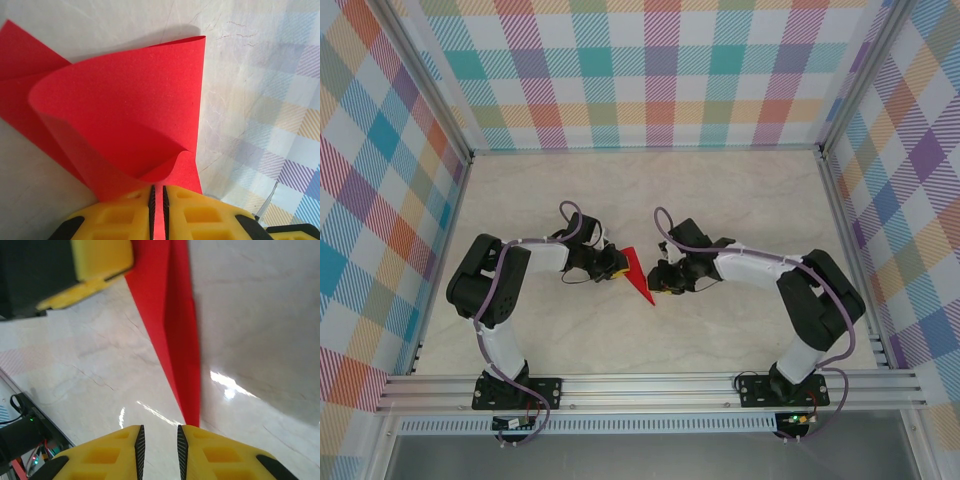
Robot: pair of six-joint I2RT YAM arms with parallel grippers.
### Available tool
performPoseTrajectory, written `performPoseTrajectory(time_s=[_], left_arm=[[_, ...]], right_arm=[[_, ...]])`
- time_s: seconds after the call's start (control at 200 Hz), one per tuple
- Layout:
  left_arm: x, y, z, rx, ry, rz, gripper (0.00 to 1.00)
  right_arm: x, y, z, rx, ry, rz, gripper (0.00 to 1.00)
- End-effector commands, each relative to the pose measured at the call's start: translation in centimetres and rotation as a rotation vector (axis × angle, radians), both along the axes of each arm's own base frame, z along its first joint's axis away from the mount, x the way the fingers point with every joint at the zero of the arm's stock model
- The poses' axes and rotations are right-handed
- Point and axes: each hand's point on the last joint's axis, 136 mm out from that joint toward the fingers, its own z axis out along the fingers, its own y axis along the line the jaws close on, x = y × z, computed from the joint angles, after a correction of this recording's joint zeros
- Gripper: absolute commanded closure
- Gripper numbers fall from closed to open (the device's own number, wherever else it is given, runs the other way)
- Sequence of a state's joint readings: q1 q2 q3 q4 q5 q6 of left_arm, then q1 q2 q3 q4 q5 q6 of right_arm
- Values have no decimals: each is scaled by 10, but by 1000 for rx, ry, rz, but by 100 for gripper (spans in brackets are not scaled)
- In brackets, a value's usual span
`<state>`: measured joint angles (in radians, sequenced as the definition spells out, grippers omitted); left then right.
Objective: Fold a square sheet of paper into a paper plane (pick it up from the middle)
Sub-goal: Fold the wing for the fifth time at the center of the table.
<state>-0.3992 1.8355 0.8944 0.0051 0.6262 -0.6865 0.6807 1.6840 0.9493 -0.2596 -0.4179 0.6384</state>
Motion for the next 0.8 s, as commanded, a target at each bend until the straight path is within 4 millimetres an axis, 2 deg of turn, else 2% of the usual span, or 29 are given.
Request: performPoseTrajectory(time_s=[0.0,0.1,0.24,0.52,0.795], left_arm=[[-4,-4,-5,19,1,-24,85],[-4,-4,-5,20,-2,-25,85],[-5,-4,-5,19,1,-25,85],[-4,-4,-1,15,-8,-25,85],[-3,-4,-2,20,-7,-23,85]], right_arm=[[5,22,3,78,3,71,75],[9,33,0,109,14,101,77],[8,37,-10,109,37,114,78],[-3,29,-33,76,98,120,79],[-8,23,-45,38,123,114,79]])
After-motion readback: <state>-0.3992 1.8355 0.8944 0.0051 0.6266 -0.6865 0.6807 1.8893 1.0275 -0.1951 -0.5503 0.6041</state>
